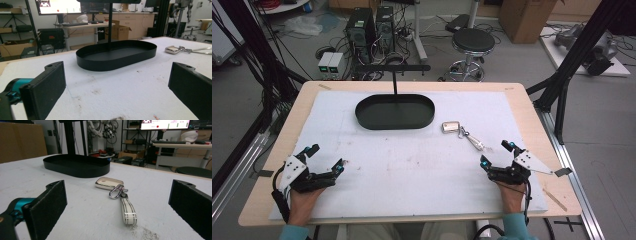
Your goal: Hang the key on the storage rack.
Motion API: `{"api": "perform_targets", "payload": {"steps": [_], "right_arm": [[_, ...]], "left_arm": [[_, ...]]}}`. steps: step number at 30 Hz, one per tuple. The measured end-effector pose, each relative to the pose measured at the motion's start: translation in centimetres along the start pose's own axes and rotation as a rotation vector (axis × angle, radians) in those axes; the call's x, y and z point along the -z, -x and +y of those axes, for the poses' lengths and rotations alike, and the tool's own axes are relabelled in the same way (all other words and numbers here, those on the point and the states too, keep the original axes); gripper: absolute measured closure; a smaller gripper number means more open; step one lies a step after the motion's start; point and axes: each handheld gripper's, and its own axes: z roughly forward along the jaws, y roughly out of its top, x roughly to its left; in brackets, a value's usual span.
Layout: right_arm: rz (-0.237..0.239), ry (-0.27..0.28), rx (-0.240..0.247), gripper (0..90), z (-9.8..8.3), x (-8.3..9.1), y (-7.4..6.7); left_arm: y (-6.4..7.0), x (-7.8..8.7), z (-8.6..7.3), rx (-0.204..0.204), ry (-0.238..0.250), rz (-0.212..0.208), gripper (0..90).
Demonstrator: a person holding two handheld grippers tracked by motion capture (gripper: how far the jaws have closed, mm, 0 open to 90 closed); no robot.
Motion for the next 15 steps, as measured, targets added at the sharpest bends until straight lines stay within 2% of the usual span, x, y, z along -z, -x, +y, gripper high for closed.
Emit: {"api": "perform_targets", "payload": {"steps": [3, 9, 13, 15], "right_arm": [[-0.002, 0.001, -0.020, 1.0, 0.00, 0.04, 0.07], [-0.008, 0.000, 0.003, 1.0, 0.01, 0.02, -0.06], [-0.008, 0.000, 0.001, 1.0, 0.01, 0.02, -0.05], [-0.008, 0.000, 0.004, 1.0, 0.02, 0.00, -0.08]], "left_arm": [[0.02, 0.04, -0.01, -0.003, 0.002, 0.002, 1.7], [-0.04, 0.09, -0.02, 0.005, 0.009, 0.008, 1.7], [0.00, 0.18, -0.04, 0.000, 0.016, 0.012, 1.7], [-0.04, 0.22, -0.06, 0.011, 0.020, 0.013, 1.7]]}}
